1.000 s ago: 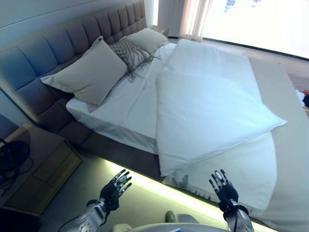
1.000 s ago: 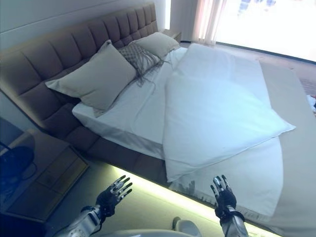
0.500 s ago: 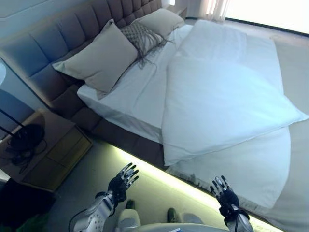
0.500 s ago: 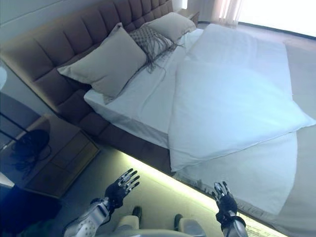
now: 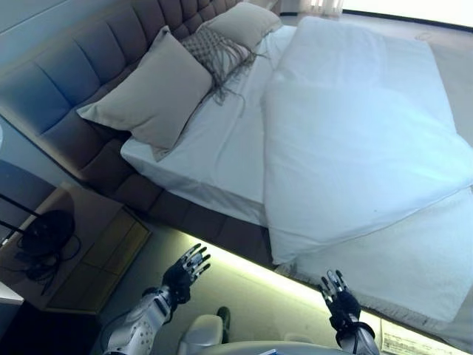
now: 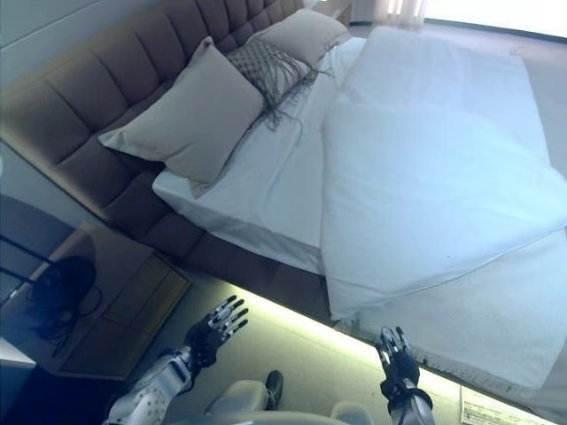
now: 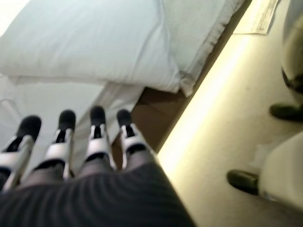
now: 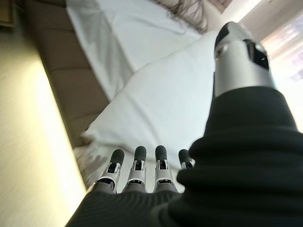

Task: Make the bed neatly

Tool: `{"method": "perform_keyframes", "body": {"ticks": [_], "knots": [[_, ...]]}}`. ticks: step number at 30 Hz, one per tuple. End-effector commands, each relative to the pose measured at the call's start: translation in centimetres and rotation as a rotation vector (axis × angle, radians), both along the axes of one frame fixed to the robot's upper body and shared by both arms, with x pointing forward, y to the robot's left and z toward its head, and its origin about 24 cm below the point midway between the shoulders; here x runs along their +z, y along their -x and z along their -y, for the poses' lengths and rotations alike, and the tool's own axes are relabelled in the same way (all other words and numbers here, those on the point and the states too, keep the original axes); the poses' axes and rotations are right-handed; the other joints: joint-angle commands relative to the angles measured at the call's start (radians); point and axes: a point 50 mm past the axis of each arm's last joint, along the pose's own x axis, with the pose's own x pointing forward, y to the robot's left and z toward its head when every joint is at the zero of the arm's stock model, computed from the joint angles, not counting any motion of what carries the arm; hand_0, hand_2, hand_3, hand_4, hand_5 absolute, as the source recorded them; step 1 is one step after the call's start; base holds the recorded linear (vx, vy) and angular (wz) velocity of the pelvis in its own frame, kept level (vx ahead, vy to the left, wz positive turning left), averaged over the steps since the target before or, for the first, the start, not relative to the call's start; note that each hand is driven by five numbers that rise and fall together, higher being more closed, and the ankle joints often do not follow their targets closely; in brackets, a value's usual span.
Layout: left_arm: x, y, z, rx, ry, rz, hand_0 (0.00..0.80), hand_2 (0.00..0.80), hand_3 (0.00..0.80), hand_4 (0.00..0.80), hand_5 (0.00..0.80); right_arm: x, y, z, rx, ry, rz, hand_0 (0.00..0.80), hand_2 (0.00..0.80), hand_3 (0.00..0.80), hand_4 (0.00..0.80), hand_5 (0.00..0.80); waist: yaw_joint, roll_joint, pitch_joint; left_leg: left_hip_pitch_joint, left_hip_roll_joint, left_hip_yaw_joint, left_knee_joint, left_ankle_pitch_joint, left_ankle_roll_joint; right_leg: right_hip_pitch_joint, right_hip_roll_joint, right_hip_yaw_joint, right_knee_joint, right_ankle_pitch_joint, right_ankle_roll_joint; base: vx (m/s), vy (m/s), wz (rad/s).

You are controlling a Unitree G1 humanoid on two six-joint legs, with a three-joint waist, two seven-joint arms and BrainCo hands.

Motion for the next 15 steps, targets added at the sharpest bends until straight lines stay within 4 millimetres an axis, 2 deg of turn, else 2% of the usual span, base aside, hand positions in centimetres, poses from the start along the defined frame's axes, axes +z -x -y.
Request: {"method": "perform_keyframes", "body": {"ticks": [1, 3, 6, 10, 12, 15], "knots": [[0.4, 0.5, -0.7, -0.018, -0.055, 0.016, 0.0, 0.0, 0.0, 0.0, 0.0, 1.0, 0.1, 0.2, 0.008, 0.049, 0.045, 0.0, 0.0, 0.0, 0.0, 0.0, -0.011, 0.01, -0.086, -0.047, 0.004, -0.014, -0.113, 0.118, 0.057, 0.002, -0.042, -0.019, 0.148, 0.354, 0.032, 0.222, 0.132, 0.18], [0.4, 0.6, -0.8, -0.015, -0.052, 0.007, 0.0, 0.0, 0.0, 0.0, 0.0, 0.9, 0.2, 0.4, 0.005, 0.051, 0.042, 0.0, 0.0, 0.0, 0.0, 0.0, -0.011, 0.008, -0.087, -0.025, 0.001, 0.001, -0.115, 0.108, 0.057, -0.018, -0.054, -0.057, 0.092, 0.347, 0.024, 0.193, 0.067, 0.01], [0.1, 1.1, -0.8, -0.014, -0.049, -0.012, 0.0, 0.0, 0.0, 0.0, 0.0, 0.9, 0.3, 1.0, -0.008, 0.048, 0.039, 0.0, 0.0, 0.0, 0.0, 0.0, -0.019, -0.008, -0.074, 0.02, 0.012, 0.028, -0.109, 0.076, 0.041, -0.049, -0.107, -0.101, -0.132, 0.362, 0.025, 0.184, -0.064, -0.02], [0.1, 1.5, -1.2, 0.008, -0.044, -0.02, 0.0, 0.0, 0.0, 0.0, 0.0, 0.9, 0.0, 1.5, 0.01, 0.037, 0.041, 0.0, 0.0, 0.0, 0.0, 0.0, -0.027, -0.04, -0.06, 0.048, 0.039, 0.027, -0.089, 0.027, 0.004, -0.027, -0.169, -0.072, -0.404, 0.448, 0.064, 0.17, -0.198, 0.15], [0.2, 1.8, -1.7, 0.038, -0.05, -0.026, 0.0, 0.0, 0.0, 0.0, 0.0, 0.9, -0.4, 1.5, 0.032, 0.026, 0.046, 0.0, 0.0, 0.0, 0.0, 0.0, -0.015, -0.055, -0.059, 0.054, 0.054, 0.009, -0.085, 0.004, -0.01, -0.015, -0.2, -0.063, -0.489, 0.505, 0.094, 0.154, -0.246, 0.15], [0.1, 2.4, -2.5, 0.068, -0.064, -0.041, 0.0, 0.0, 0.0, 0.0, 0.0, 1.0, -0.9, 1.3, 0.054, 0.014, 0.055, 0.0, 0.0, 0.0, 0.0, 0.0, 0.005, -0.066, -0.06, 0.056, 0.074, -0.026, -0.065, -0.031, -0.021, -0.007, -0.223, -0.042, -0.534, 0.539, 0.114, 0.118, -0.272, -0.01]]}}
